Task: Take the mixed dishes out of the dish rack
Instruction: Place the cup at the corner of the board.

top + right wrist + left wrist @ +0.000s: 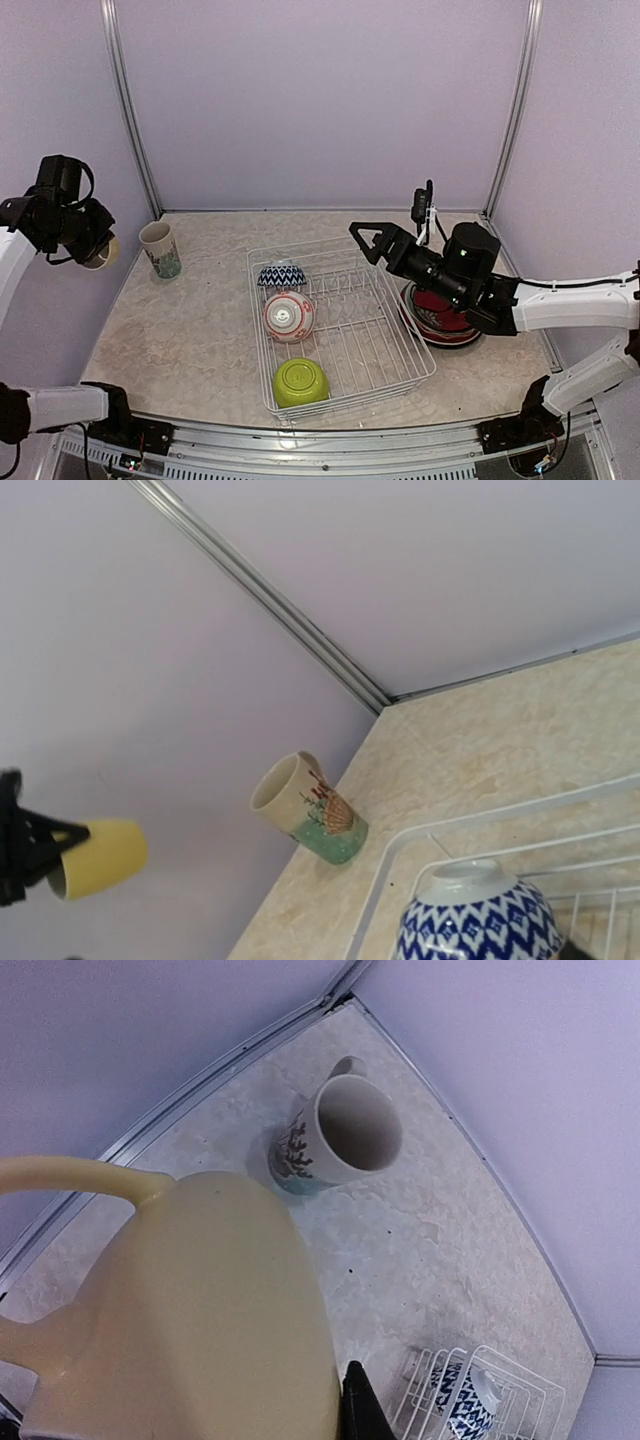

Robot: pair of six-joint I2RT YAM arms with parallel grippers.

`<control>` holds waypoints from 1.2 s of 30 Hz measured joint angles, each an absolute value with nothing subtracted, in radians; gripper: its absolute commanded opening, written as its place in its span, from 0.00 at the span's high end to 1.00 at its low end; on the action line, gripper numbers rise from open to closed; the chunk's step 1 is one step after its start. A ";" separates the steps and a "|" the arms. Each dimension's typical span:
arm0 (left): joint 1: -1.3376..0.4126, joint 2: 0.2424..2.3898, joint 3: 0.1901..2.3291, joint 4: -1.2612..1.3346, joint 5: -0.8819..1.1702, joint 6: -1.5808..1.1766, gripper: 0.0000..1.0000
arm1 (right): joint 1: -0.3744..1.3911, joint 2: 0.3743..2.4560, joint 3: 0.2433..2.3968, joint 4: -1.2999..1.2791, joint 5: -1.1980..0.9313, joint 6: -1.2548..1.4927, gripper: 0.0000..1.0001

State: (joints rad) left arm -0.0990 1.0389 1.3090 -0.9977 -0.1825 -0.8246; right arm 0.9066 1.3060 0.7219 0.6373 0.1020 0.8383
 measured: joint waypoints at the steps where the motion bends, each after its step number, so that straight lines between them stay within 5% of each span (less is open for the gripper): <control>1: -0.033 1.031 1.287 -1.007 -0.144 -0.824 1.00 | 0.907 1.303 0.717 0.636 0.103 0.836 0.00; 9: 0.318 1.163 1.139 -1.023 0.256 -0.802 1.00 | 0.907 1.253 0.672 0.633 0.114 0.831 0.00; 36: 0.215 1.687 1.362 -0.958 0.217 -0.772 0.95 | 0.907 1.219 0.659 0.607 0.145 0.823 0.01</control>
State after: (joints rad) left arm 0.2150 1.6867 1.3621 -0.9585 0.2173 -0.7719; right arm 0.9066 1.2186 0.6590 0.6067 0.1448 0.8234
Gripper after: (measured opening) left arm 0.066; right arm 0.988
